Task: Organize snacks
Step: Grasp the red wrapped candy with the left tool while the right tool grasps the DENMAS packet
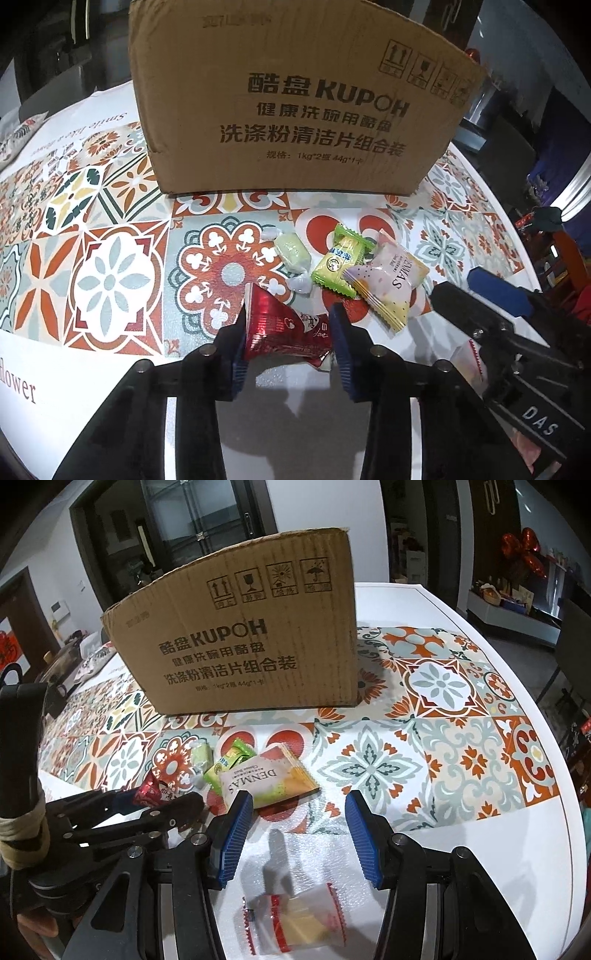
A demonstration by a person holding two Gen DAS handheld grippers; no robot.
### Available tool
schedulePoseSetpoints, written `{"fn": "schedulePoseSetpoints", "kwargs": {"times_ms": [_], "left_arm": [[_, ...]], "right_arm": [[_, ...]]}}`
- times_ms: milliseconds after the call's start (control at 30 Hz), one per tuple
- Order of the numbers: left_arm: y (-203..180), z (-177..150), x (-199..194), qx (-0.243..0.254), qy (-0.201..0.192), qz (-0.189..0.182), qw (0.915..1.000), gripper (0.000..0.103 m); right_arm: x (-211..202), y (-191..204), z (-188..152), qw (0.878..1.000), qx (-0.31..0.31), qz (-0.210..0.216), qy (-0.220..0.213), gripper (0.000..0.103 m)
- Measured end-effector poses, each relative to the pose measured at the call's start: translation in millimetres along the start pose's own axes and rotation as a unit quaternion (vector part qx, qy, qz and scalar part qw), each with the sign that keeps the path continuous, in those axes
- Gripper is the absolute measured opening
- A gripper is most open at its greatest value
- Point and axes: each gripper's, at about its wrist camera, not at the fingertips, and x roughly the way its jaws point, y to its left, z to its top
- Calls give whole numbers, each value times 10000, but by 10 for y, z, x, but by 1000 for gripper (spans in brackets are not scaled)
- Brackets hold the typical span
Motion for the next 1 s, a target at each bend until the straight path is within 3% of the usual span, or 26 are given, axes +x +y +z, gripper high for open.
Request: {"fn": "schedulePoseSetpoints", "kwargs": {"times_ms": [233,267,333,433,600,867,1000], "left_arm": [[101,-10,-204,24,-148,-144,9998,19],[117,-5,-224,14,-167,-155,9997,19],[168,-6,-251,-36,-178,-219,9996,19],[244,-16,-292,-117,-191,-286,9993,19],[377,-8,-353,-265,-242,-272,9990,19],[355,1,-317,-213,-197,-293,9991,19],[312,-11,-307,-177,-200,-277,9993,19]], "right_arm": [[-1,91,4,9999,-78,106,13,54],[6,101,12,9999,-84,146,32,56],[26,125,28,9997,-93,222,78,71],[65,198,61,9995,-209,221,93,72],[251,341,109,9966,-748,-57,335,72],[496,421,158,9918,-1060,-350,614,71],[511,394,133,9922,-1003,-326,661,53]]}}
